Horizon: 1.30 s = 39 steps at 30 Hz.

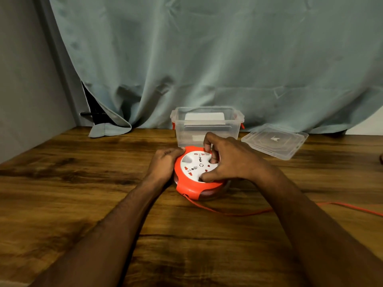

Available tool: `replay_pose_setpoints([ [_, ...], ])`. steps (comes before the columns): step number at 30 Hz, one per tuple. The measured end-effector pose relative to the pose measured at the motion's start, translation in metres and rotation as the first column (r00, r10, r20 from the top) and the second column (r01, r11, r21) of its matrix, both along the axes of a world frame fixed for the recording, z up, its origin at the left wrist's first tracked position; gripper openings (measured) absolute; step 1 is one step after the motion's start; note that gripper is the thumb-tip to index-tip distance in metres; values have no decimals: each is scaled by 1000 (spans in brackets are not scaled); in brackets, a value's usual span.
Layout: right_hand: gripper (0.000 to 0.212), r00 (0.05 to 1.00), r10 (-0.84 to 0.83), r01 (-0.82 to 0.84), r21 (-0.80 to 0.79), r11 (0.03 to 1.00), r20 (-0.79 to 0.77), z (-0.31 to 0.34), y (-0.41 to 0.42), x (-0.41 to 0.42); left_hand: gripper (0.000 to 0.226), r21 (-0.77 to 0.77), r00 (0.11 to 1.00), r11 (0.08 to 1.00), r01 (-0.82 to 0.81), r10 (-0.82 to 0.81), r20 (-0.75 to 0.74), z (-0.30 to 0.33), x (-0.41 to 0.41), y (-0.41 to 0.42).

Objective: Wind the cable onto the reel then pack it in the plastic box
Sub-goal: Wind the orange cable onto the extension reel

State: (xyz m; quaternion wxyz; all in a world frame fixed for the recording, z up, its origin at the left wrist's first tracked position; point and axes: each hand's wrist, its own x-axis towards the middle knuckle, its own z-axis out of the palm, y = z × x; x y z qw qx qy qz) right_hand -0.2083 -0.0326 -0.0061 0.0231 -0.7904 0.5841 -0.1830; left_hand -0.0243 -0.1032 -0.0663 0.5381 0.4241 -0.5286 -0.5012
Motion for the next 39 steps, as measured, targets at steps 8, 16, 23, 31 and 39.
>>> replay_pose_setpoints([
  [8, 55, 993, -113, 108, -147, 983, -24, -12, -3, 17, 20, -22, 1000, 1000, 0, 0, -7, -1, 0, -2],
  [16, 48, 998, -55, 50, -179, 983, -22, -17, -7, 30, 21, -31, 999, 999, 27, -28, -15, -2, 3, -2],
  [23, 38, 994, 46, -34, -125, 992, 97, -4, -3, 13, 24, -9, 999, 999, 36, -35, 12, -3, 4, -3],
  [31, 86, 995, 83, -87, 71, 994, 49, 2, -4, -3, 24, 20, 997, 998, 56, -57, 61, -1, 6, 0],
  [39, 96, 999, 29, -31, 62, 998, 20, 4, -4, -6, 21, 3, 1000, 1000, 31, -31, -2, 1, 2, 4],
])
